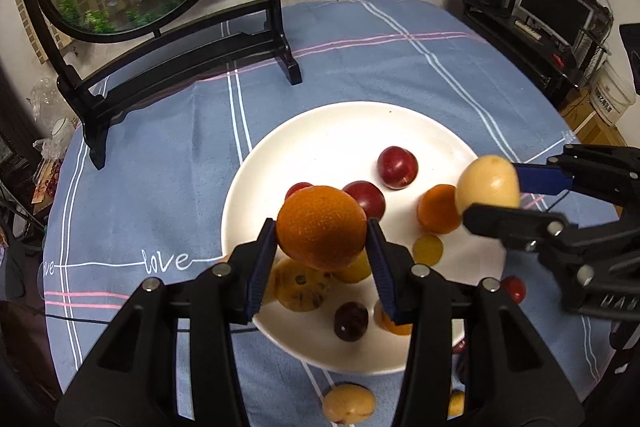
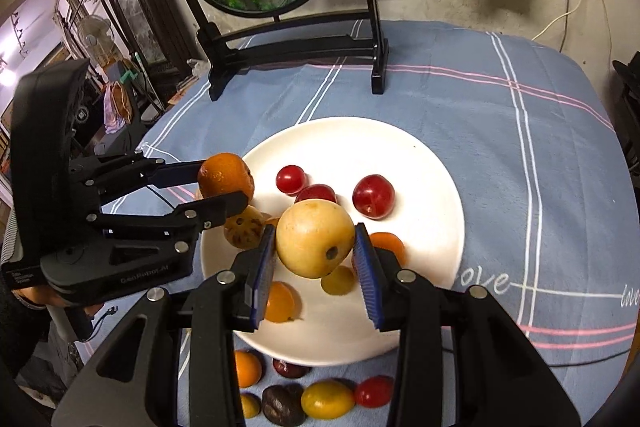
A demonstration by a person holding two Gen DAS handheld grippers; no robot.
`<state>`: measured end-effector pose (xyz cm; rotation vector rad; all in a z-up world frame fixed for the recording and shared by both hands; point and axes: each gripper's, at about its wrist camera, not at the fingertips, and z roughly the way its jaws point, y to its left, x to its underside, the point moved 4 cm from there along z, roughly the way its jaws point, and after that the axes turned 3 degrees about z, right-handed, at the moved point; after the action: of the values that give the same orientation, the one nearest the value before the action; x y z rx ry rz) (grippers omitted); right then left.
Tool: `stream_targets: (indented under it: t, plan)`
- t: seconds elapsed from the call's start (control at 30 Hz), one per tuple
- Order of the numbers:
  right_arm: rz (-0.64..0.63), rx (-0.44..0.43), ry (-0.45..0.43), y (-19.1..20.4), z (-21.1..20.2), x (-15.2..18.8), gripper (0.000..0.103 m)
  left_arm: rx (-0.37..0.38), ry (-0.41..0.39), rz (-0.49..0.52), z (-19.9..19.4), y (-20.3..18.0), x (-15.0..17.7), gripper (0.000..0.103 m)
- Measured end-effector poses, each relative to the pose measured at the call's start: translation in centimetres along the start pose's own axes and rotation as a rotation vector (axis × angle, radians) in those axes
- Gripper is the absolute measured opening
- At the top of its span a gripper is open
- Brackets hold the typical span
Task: Organize fruits
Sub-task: 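Open both tools to release the pear and orange onto the plate, then grasp a dark purple plum with the left tool while the right tool grasps a small yellow fruit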
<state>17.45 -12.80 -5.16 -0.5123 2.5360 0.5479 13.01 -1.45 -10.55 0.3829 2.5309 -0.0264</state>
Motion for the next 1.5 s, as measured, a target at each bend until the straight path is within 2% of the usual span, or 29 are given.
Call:
stream_targets:
  t: [0.07,0.13,0.2,0.23,0.27,0.3,0.5,0.7,0.83,0.9,1.03,1.07,1.13,1.2,1.43,1.5]
  plan:
    - [-0.001,0.013,0.011,-0.1,0.9,-0.2,0.04,-0.016,0.015,-0.003,0.8,0.1,-0.2,0.047]
    - [0.016,0.035,0.027,-0.7,1.8,-0.4,0.04,-0.027,0.009,-0.008,1.0,0.2,-0.4,0.066]
    - [0.035,0.031,0.019,-1.2,2.0,-0.5,0.045,-0.041,-0.02,0.0,0.7,0.2,-0.6,0.069]
    - [0.041,0.022,0.016,-1.4,1.9,-0.6,0.052,-0.033,-0.022,0.004,0.7,0.1,-0.7,0.068]
    - [0.054,0.029,-0.001,-1.7,1.7,-0.6,0.068,-0.042,-0.022,0.006,0.6,0.2,-0.7,0.069]
    - [0.058,0.025,-0.023,-1.8,1.3,-0.8,0.07,-0.041,-0.022,0.002,0.6,0.4,-0.7,0.069]
    - [0.047,0.039,-0.071,-2.2,-1.6,-0.2,0.07,-0.035,-0.051,-0.07,-1.2,2.1,-0.4,0.069]
    - [-0.045,0.056,-0.074,-0.9,-5.4,4.0,0.07,-0.048,-0.093,-0.121,-4.7,3.6,0.8,0.073]
    - [-0.103,0.065,-0.019,0.7,-6.2,9.2,0.07,-0.054,-0.098,-0.099,-6.4,3.0,2.5,0.073]
    - [-0.085,0.048,0.025,1.5,-5.8,12.6,0.07,-0.045,-0.091,-0.103,-7.3,2.5,3.8,0.074]
    - [-0.068,0.033,0.1,2.7,-4.4,16.7,0.07,-0.033,-0.064,-0.122,-8.0,1.8,6.7,0.079]
    - [-0.076,0.004,0.127,3.5,-3.9,17.5,0.067,-0.029,-0.056,-0.123,-8.1,1.7,7.3,0.079]
    - [-0.132,-0.019,0.15,5.2,-3.4,18.5,0.061,-0.028,-0.039,-0.133,-8.3,1.8,8.5,0.079]
    - [-0.176,-0.028,0.168,6.4,-2.8,18.7,0.049,-0.032,-0.022,-0.151,-8.4,2.0,9.7,0.079]
    - [-0.199,-0.007,0.189,7.1,0.0,17.5,0.046,-0.043,0.005,-0.217,-9.5,3.4,13.0,0.08]
    - [-0.228,0.0,0.202,7.3,1.0,17.4,0.041,-0.045,0.015,-0.228,-9.6,3.5,13.7,0.08]
